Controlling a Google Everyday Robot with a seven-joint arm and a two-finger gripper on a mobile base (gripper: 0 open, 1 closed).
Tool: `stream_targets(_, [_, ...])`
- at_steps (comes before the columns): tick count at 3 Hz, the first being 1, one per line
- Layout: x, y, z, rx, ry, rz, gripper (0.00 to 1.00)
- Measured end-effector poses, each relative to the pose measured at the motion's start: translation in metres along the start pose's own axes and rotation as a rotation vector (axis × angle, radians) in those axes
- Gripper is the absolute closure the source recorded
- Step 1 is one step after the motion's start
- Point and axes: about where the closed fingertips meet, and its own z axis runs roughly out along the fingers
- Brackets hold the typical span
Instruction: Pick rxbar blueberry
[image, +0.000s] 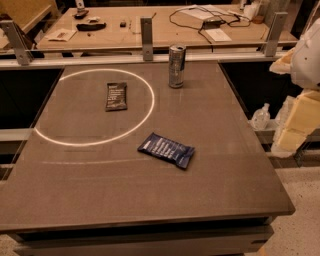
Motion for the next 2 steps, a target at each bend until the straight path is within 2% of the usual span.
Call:
stream_targets(1, [0.0000, 0.0000, 0.0000, 0.000, 0.000, 0.000, 0.00])
stream_targets(2, [-0.0040, 0.0011, -0.0005, -0.005, -0.038, -0.003, 0.00])
